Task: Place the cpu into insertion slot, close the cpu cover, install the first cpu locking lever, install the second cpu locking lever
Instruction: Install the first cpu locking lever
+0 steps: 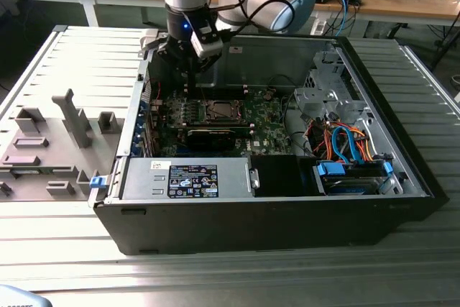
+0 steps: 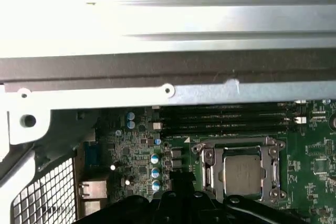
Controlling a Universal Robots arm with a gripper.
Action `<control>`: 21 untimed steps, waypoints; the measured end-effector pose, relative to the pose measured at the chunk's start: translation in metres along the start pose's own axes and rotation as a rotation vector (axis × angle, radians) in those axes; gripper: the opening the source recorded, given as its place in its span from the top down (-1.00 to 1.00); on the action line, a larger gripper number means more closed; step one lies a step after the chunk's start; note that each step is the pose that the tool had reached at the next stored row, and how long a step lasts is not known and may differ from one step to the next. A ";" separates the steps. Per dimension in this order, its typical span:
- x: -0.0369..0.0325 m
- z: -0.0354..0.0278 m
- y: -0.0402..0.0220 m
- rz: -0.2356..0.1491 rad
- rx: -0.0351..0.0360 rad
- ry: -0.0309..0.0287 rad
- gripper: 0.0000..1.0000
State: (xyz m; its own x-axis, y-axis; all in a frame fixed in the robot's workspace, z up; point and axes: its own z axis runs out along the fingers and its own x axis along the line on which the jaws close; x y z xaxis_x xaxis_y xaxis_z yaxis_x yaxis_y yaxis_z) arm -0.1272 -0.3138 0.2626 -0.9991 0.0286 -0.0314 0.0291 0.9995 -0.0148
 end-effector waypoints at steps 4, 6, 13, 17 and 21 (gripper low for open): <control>0.0001 -0.0001 0.0048 -0.004 -0.0093 0.0003 0.79; -0.0005 -0.0001 0.0082 -0.006 -0.0094 0.0002 0.79; -0.0052 0.0000 0.0118 -0.009 -0.0096 0.0004 0.79; -0.0071 0.0001 0.0121 -0.010 -0.0099 0.0004 0.79; -0.0090 0.0002 0.0123 -0.011 -0.0099 0.0004 0.79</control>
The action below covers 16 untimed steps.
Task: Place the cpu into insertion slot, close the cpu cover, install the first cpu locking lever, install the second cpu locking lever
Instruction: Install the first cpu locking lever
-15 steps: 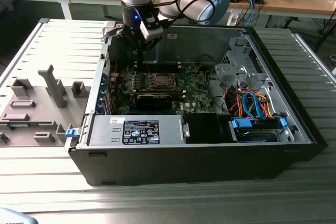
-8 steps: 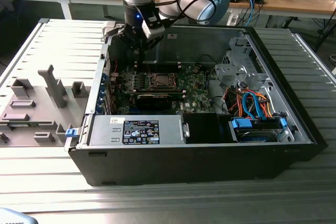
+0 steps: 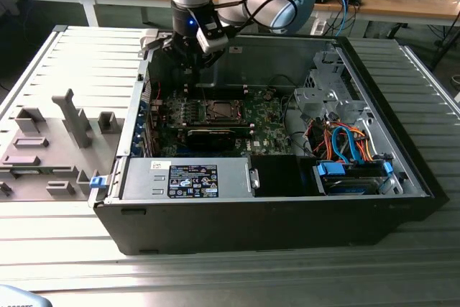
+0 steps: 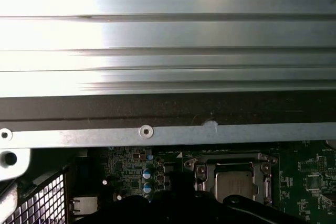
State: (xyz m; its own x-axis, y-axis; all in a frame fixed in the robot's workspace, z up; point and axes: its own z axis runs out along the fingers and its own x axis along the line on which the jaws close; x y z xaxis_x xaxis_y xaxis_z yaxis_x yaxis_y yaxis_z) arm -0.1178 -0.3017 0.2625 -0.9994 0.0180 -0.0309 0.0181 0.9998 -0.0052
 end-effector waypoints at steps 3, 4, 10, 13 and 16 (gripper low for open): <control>-0.0034 0.0001 0.0001 0.000 0.0000 0.0004 0.79; -0.0045 0.0001 0.0001 0.000 0.0000 0.0007 0.79; -0.0095 0.0003 0.0002 0.000 0.0000 0.0014 0.79; -0.0112 0.0003 0.0002 0.000 0.0000 0.0016 0.79; -0.0144 0.0005 0.0003 0.000 0.0000 0.0023 0.79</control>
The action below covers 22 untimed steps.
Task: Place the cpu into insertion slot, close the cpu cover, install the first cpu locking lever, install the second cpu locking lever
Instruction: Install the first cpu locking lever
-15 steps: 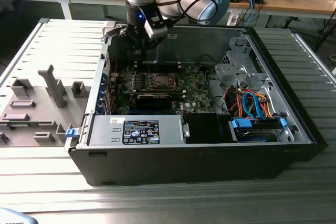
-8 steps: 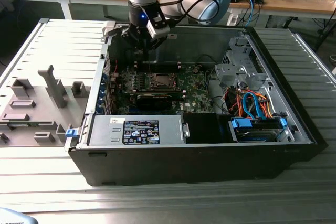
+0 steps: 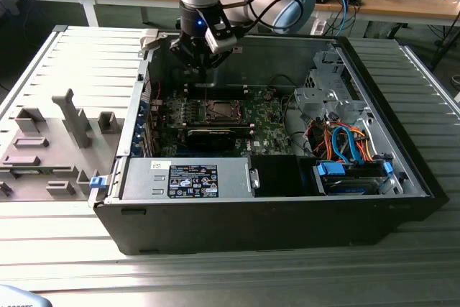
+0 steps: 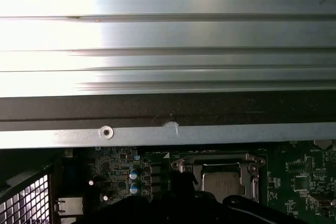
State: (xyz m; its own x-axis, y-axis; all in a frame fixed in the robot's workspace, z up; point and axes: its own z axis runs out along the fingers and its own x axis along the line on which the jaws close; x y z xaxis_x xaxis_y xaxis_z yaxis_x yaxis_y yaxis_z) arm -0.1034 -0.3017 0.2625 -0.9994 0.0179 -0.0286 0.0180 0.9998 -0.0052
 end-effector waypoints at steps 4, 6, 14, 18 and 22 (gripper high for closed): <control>-0.0028 0.0000 0.0000 0.000 0.0001 0.0007 0.79; -0.0037 0.0001 0.0001 0.000 0.0000 0.0008 0.79; -0.0072 0.0003 0.0001 0.000 0.0000 0.0013 0.79; -0.0085 0.0015 0.0002 0.000 0.0001 0.0020 0.79; -0.0086 0.0022 0.0001 0.000 0.0002 0.0022 0.79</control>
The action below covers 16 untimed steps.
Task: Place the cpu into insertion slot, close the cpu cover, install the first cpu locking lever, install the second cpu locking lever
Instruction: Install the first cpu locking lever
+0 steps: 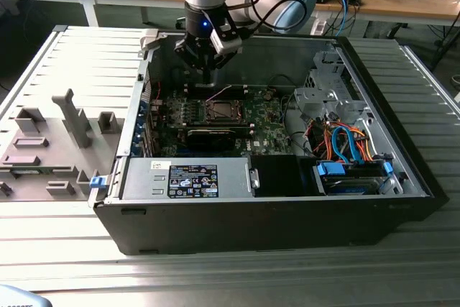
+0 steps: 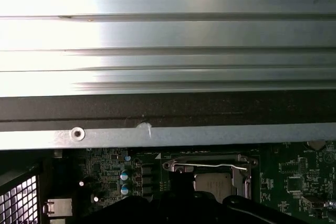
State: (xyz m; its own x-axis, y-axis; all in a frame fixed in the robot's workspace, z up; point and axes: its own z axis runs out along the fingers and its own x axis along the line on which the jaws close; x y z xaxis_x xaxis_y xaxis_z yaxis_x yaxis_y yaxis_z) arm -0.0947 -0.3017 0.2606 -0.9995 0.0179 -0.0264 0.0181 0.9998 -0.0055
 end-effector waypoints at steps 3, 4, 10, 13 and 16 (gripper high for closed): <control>0.0000 0.0002 0.0000 0.000 -0.0001 -0.0001 0.79; 0.0000 0.0003 0.0000 0.000 -0.0002 -0.0001 0.79; 0.0000 0.0081 0.0001 0.000 -0.0002 -0.0001 0.79; 0.0000 0.0118 0.0001 0.000 -0.0002 -0.0001 0.79; -0.0011 0.0181 0.0024 -0.002 -0.0002 -0.0001 0.79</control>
State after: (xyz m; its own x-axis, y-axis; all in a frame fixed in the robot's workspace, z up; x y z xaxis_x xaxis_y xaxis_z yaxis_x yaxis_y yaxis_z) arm -0.0931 -0.2994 0.2425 -0.9995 0.0161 -0.0265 0.0162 0.9999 -0.0053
